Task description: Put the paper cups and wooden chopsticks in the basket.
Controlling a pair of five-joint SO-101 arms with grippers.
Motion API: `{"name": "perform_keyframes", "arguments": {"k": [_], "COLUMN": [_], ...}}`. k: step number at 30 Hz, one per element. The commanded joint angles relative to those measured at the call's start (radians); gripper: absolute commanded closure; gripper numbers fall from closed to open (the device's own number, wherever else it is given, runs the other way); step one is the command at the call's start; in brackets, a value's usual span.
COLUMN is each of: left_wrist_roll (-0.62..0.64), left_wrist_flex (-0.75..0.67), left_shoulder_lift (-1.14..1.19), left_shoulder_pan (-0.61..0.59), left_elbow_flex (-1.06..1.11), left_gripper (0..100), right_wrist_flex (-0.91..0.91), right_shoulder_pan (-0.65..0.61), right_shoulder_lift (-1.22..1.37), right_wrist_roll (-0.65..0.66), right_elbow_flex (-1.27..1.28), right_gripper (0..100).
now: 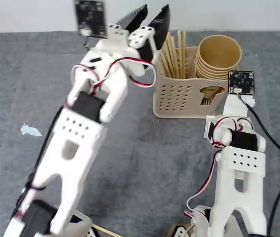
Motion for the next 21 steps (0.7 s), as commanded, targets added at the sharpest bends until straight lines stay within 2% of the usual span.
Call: {"name": "perform_keyframes", "arguments": {"k": [1,5,11,18,21], "left_wrist_roll": [0.081,0.155,0.236,0.236,0.233], "left_wrist_flex": [0.127,0.293,0.555,0.73,0.767], "left_shoulder_lift": [-0.138,-0.227,-0.308,-0.33,-0.324], "left_shoulder_pan": [-0.052,-0.126,-0.269,-0.557,-0.686], "left_elbow_flex": [-0.004,-0.002,-0.002,-0.002,-0.002], "left_gripper": [84,85,85,85,89], "right_wrist_flex": [-0.012,0.016,0.09,0.263,0.329], "right_shoulder_pan": [0.004,-0.01,-0.131,-0.328,-0.446], "right_shoulder_lift": [-0.001,-0.013,-0.015,-0.015,-0.015], "right_wrist_roll": [-0.008,-0.005,-0.002,-0.009,-0.005], "right_elbow_flex": [-0.008,-0.011,-0.025,-0.121,-0.153], "right_gripper": [78.6,78.6,78.6,78.6,78.6]}}
